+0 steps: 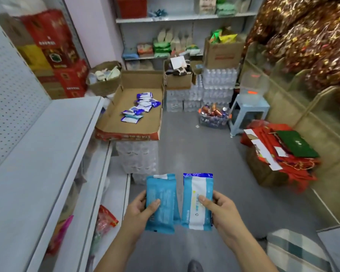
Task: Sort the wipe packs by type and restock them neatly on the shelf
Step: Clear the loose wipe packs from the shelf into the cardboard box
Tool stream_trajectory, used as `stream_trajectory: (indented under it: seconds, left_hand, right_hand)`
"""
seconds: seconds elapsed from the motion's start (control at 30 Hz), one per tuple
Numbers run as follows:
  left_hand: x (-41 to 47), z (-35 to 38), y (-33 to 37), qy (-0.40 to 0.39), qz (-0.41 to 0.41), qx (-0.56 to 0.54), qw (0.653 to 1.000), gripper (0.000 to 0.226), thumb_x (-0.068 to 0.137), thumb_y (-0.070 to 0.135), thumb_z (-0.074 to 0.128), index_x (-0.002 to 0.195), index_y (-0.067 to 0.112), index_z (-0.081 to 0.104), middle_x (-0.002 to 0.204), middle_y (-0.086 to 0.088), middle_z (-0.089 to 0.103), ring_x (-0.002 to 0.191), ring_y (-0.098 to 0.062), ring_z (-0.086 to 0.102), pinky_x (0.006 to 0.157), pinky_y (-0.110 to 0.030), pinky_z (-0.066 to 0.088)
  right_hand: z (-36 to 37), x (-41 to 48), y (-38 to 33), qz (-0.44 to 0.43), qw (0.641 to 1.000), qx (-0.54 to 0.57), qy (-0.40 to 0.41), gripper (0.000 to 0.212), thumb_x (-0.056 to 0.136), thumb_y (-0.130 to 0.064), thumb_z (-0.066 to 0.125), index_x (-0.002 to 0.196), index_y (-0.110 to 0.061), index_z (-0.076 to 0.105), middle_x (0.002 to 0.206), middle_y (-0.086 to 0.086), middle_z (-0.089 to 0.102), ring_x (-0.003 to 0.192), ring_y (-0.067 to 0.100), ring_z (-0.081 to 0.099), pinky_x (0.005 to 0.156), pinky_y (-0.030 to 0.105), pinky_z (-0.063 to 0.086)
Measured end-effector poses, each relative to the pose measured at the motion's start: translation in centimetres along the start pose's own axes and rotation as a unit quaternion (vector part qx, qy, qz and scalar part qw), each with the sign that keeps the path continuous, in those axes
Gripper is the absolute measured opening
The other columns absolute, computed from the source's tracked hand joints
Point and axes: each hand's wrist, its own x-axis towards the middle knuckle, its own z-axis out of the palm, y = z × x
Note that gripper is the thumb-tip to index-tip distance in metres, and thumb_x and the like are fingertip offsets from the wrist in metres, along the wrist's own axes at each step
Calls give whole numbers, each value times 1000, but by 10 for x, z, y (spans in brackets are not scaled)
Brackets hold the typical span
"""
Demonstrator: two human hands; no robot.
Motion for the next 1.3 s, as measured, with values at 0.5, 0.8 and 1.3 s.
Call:
stream_trajectory:
  seconds: [0.5,0.8,1.3]
  left_hand:
    - [248,45,106,55,5,-50,997,45,82,29,80,121,16,63,114,-7,74,104,-29,72,94,-55,54]
    - [432,68,161,40,9,-88,995,27,90,4,66,114,17,64,105,-2,77,90,-18,75,65,-26,60]
    - [683,113,248,142,19,-133,981,28,91,-3,62,116,11,62,104,-7,77,87,-22,75,62,-30,60]
  right_hand:
    - [10,250,-159,10,998,-33,-55,26,88,-12,70,114,-10,69,107,13,75,98,35,72,92,62,52]
    - [24,408,-246,10,999,-20,-37,25,86,-7,70,111,-7,70,106,16,74,95,35,72,93,59,52]
    - [38,700,-379,38,991,-52,-116,27,86,-5,70,113,-6,68,103,16,75,92,32,73,89,50,56]
